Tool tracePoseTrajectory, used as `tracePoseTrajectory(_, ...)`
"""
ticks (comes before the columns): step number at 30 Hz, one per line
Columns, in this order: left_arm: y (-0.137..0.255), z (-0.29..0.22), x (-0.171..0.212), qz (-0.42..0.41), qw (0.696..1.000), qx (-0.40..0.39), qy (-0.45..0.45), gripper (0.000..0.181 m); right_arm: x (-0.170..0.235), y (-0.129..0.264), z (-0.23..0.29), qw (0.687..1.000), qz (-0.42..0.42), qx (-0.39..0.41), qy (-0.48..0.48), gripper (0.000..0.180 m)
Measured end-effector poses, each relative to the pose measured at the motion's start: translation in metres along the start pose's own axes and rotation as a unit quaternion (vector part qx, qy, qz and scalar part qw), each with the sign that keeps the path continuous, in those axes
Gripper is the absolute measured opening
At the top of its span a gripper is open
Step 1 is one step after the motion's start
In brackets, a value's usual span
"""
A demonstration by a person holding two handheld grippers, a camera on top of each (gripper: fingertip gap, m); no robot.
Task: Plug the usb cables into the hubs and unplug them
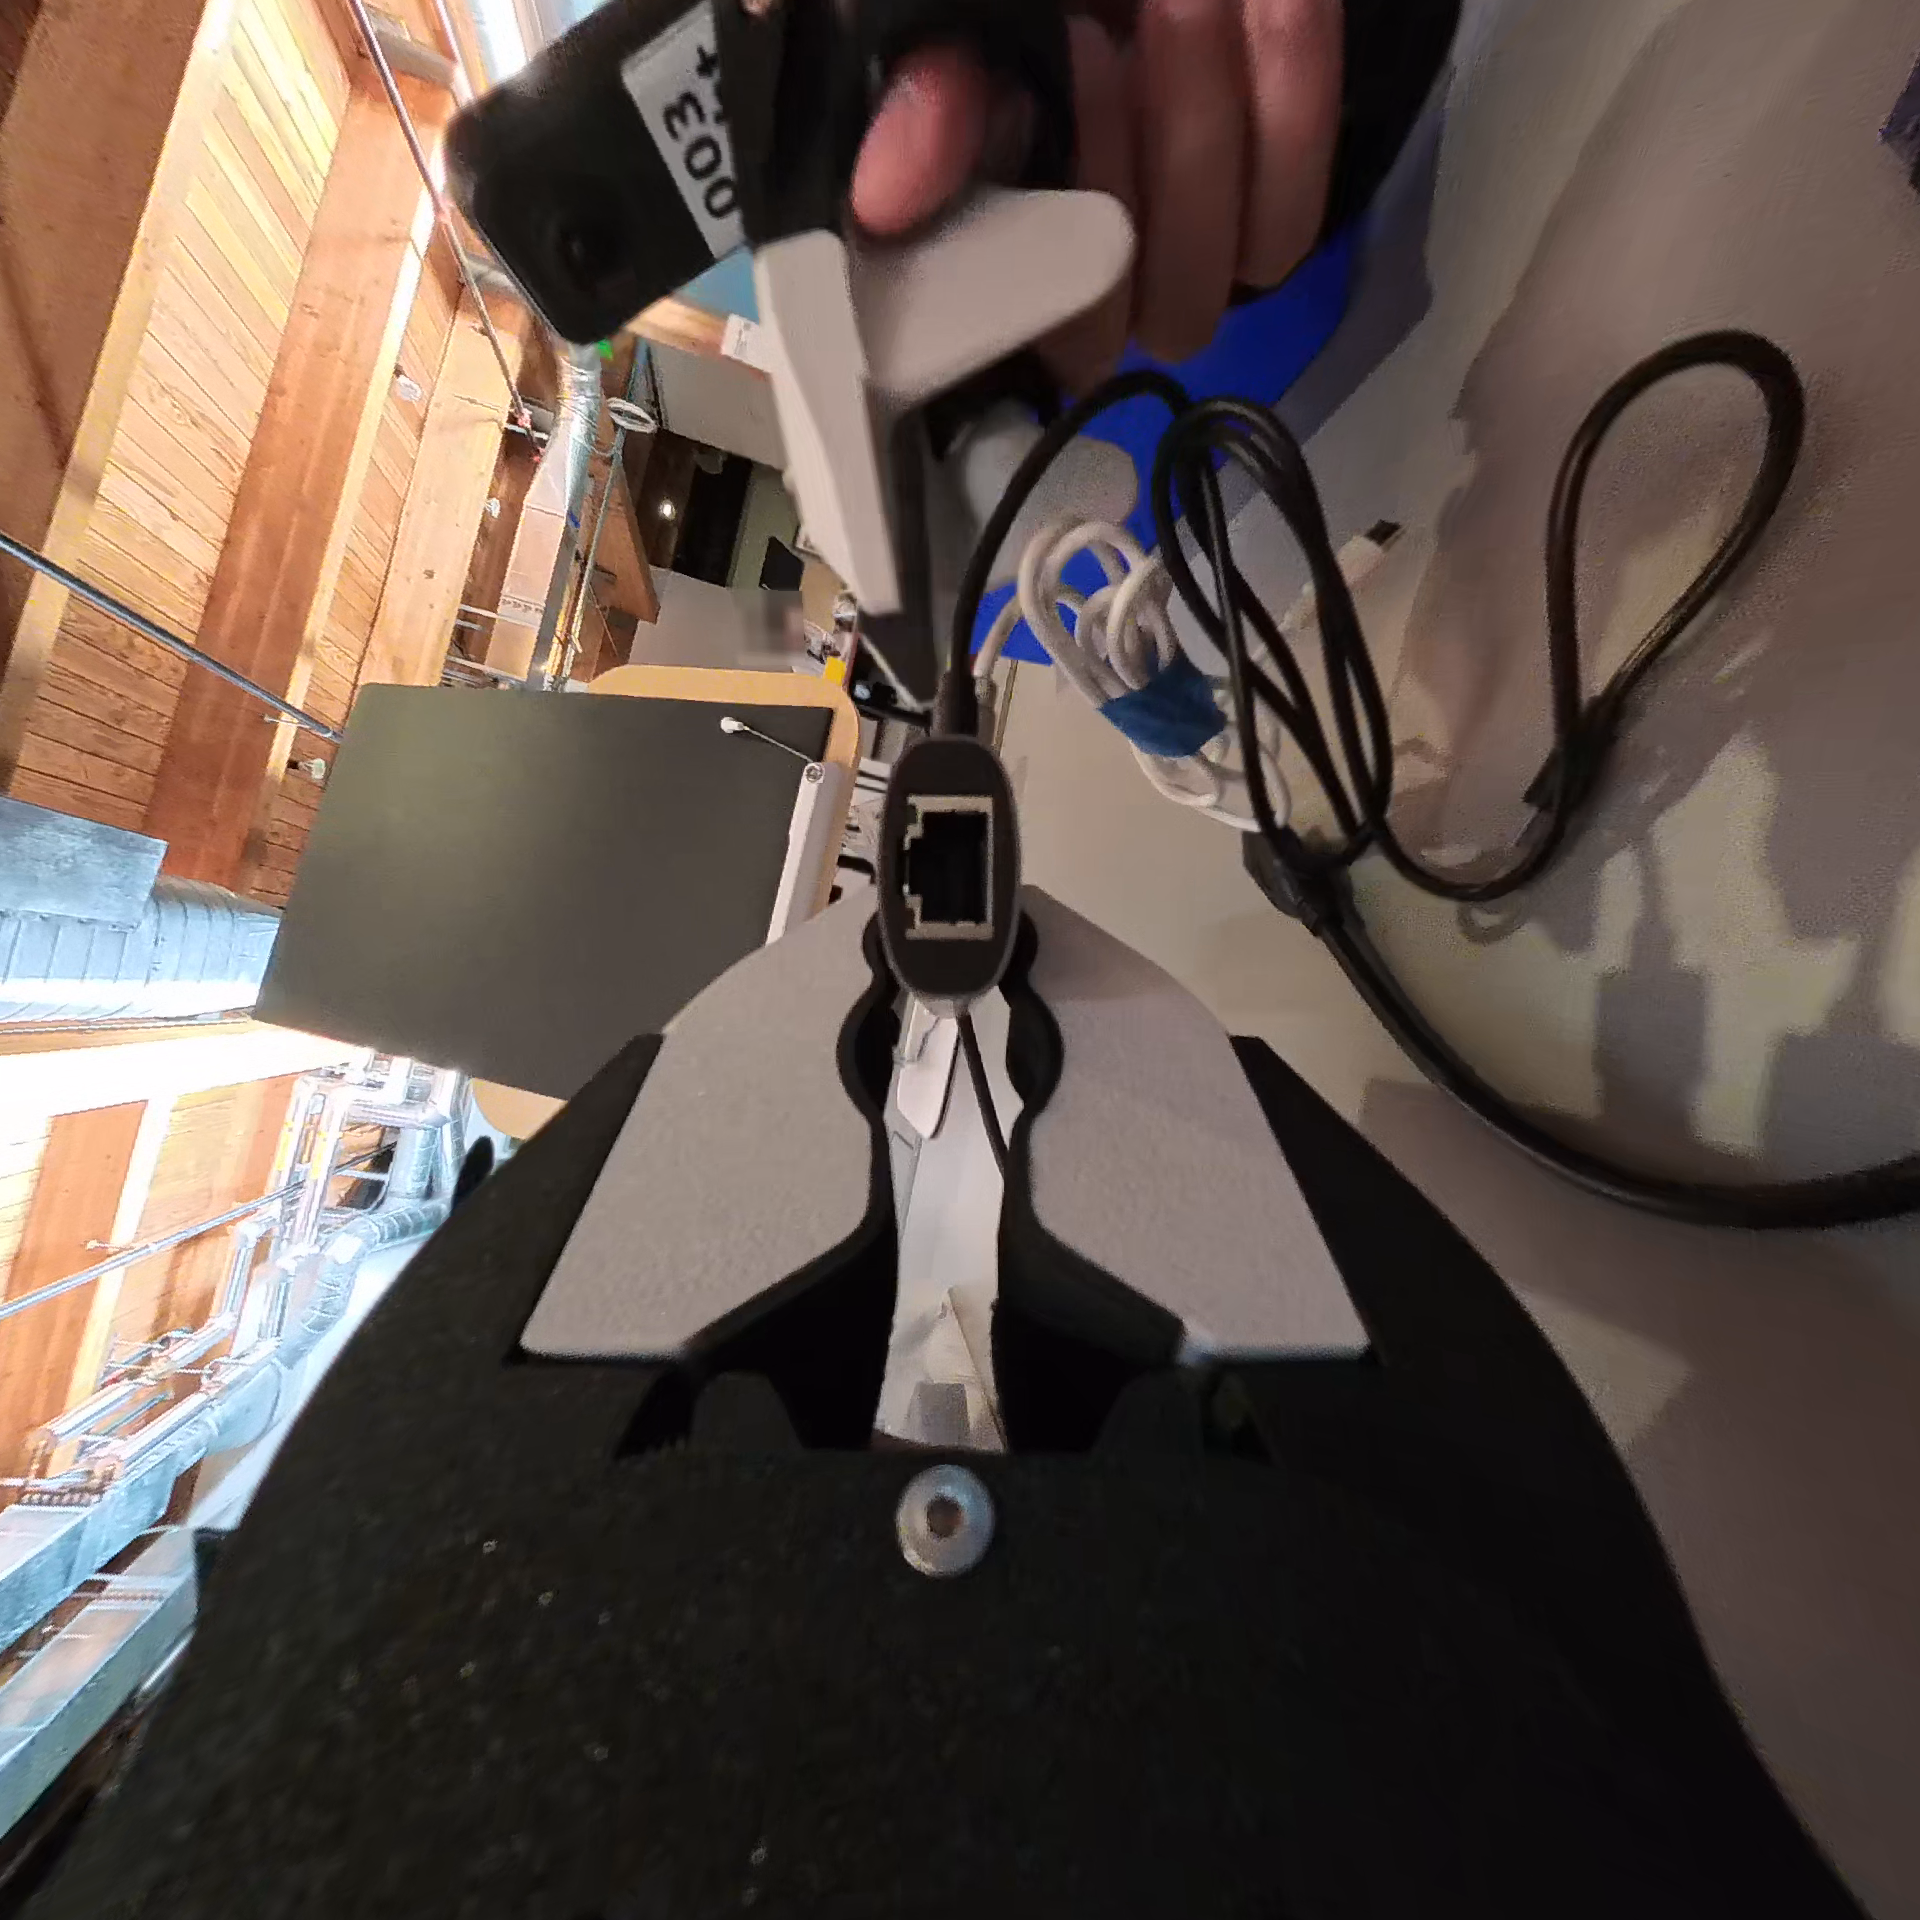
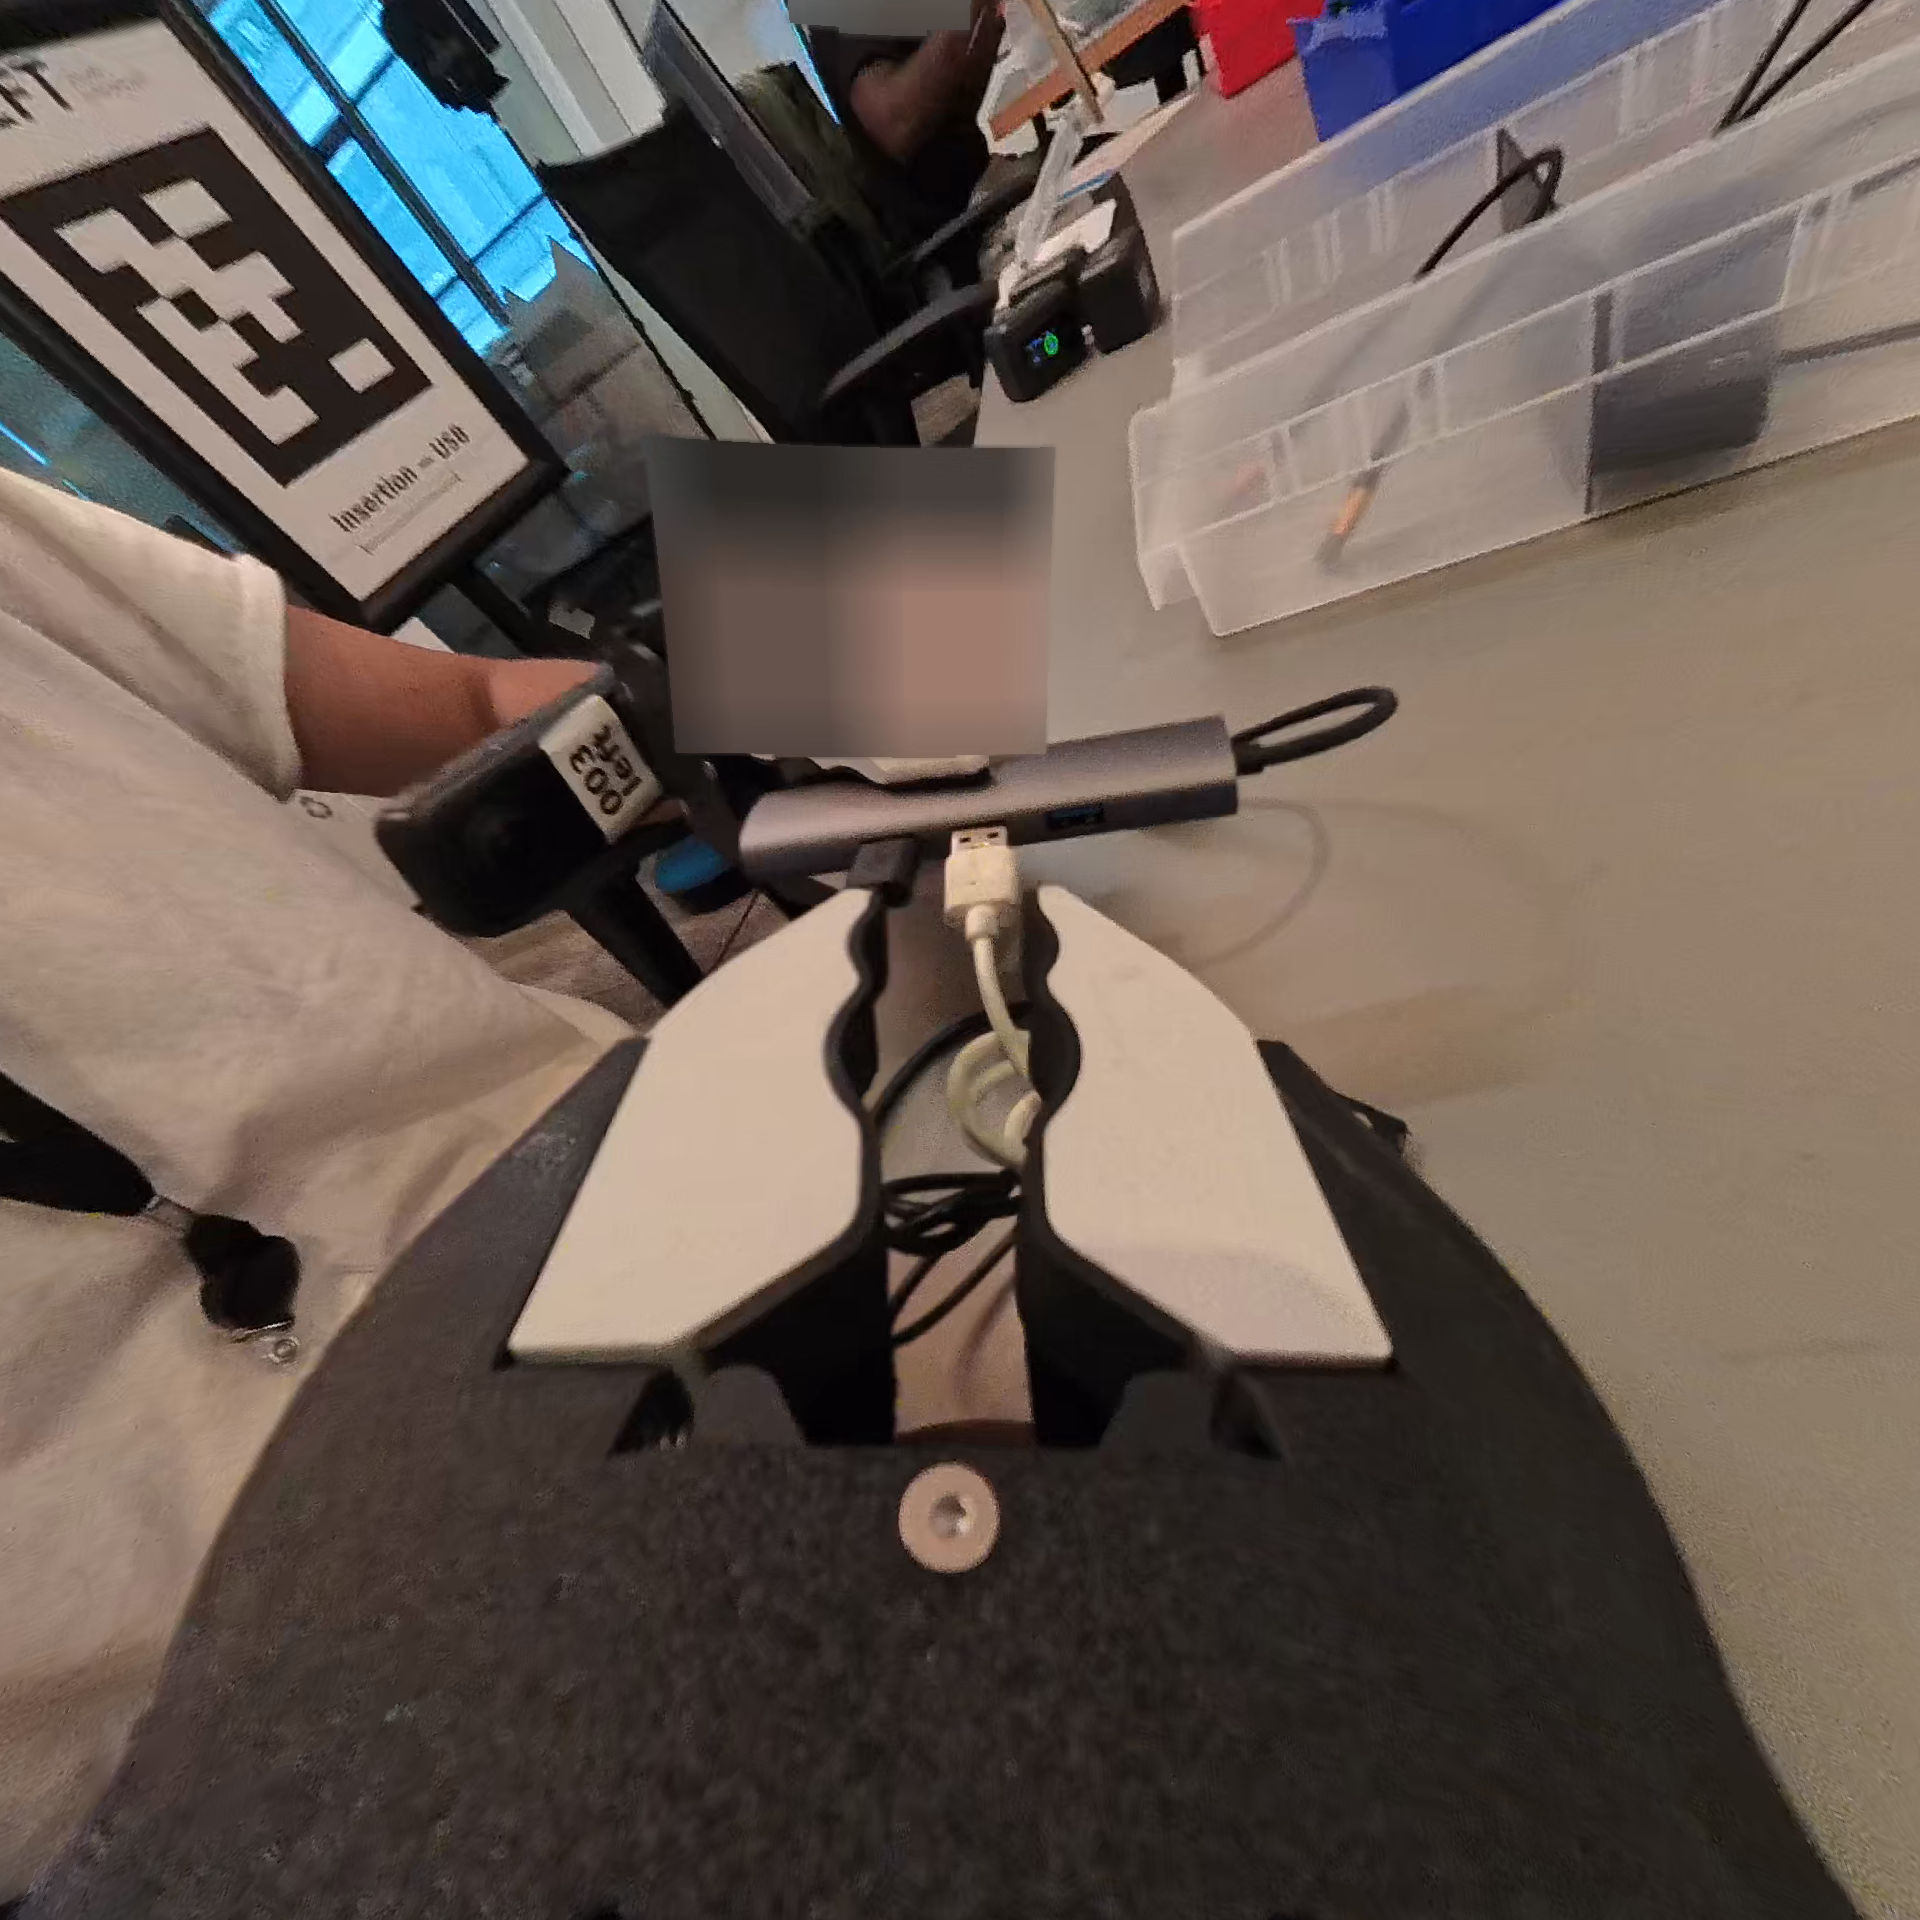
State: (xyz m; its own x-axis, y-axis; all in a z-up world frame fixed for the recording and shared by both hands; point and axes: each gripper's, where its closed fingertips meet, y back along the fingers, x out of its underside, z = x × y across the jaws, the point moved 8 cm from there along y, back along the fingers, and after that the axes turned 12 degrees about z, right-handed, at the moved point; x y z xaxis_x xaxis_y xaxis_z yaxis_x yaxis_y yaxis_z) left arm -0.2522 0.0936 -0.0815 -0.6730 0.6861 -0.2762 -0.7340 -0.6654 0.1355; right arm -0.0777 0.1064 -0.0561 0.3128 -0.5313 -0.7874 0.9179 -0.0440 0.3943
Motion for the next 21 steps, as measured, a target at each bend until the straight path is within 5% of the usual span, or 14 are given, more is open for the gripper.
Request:
tracePoseTrajectory(7,0.017,0.017,-0.007,-0.086,0.986,0.062,0.128,0.017,-0.012,0.037,0.002,0.989,-0.033,0.119,0.086,0.034)
tracePoseTrajectory(10,0.017,0.021,-0.011,-0.1,0.98,0.075,0.157,0.017,-0.003,0.016,0.004,0.975,0.041,0.16,0.147,0.034)
tracePoseTrajectory(21,0.013,0.017,-0.011,-0.122,0.958,0.133,0.223,0.017,0.006,-0.025,-0.004,0.973,0.056,0.142,0.171,0.033)
